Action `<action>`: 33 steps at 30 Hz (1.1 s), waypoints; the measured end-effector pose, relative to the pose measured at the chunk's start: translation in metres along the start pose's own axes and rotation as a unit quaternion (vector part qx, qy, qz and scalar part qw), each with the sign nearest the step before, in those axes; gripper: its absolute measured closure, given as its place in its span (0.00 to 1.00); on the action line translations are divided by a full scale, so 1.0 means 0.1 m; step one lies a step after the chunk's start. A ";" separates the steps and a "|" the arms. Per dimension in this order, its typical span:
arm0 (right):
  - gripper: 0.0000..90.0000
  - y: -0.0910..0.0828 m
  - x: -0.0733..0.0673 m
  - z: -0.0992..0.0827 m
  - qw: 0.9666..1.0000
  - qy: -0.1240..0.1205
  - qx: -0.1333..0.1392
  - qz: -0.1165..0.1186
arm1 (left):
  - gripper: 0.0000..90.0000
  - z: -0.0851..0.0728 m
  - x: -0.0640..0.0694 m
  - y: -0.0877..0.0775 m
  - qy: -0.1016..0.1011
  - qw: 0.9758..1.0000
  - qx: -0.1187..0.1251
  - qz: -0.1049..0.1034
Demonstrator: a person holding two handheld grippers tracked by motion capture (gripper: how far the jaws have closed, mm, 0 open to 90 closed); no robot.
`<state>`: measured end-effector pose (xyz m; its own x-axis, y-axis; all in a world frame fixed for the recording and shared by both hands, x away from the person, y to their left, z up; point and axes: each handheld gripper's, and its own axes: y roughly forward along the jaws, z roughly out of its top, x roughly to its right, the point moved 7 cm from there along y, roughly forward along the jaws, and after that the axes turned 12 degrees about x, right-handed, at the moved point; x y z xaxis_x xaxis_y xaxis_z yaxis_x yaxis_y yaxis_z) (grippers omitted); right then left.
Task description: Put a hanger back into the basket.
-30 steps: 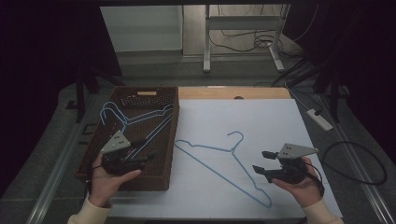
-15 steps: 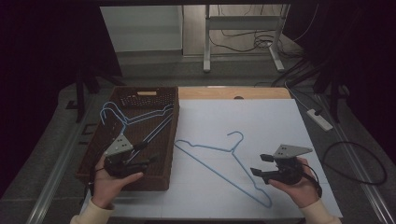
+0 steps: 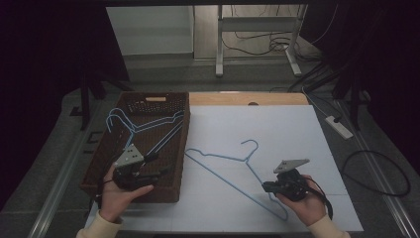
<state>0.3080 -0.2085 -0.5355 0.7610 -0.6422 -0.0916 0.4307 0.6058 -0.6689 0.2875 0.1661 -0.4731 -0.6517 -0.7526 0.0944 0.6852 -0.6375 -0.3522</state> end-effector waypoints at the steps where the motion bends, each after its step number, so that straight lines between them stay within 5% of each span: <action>1: 1.00 0.02 -0.01 -0.03 1.000 -0.002 -0.012 -0.003 | 0.42 0.00 0.00 0.00 0.000 1.000 0.000 0.000; 7: 1.00 0.09 -0.10 -0.22 0.997 -0.007 -0.071 -0.016 | 0.42 -0.01 0.00 0.00 0.001 1.000 -0.001 -0.001; 17: 1.00 -0.02 -0.04 -0.39 0.995 -0.004 -0.088 -0.050 | 0.42 -0.01 0.01 0.01 0.002 1.000 -0.001 -0.001; 25: 1.00 -0.13 0.11 -0.45 0.992 -0.004 -0.094 -0.079 | 0.42 -0.02 0.02 0.02 0.003 1.000 -0.002 -0.001; 33: 1.00 -0.29 0.44 -0.53 0.985 0.006 -0.104 -0.134 | 0.42 -0.02 0.01 0.01 0.002 1.000 0.000 0.001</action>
<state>0.3034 -0.2797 -0.5589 0.6270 -0.7724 0.1012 0.5059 0.3049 -0.8069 0.2868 0.1651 -0.4748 -0.6514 -0.7535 0.0894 0.6869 -0.6356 -0.3524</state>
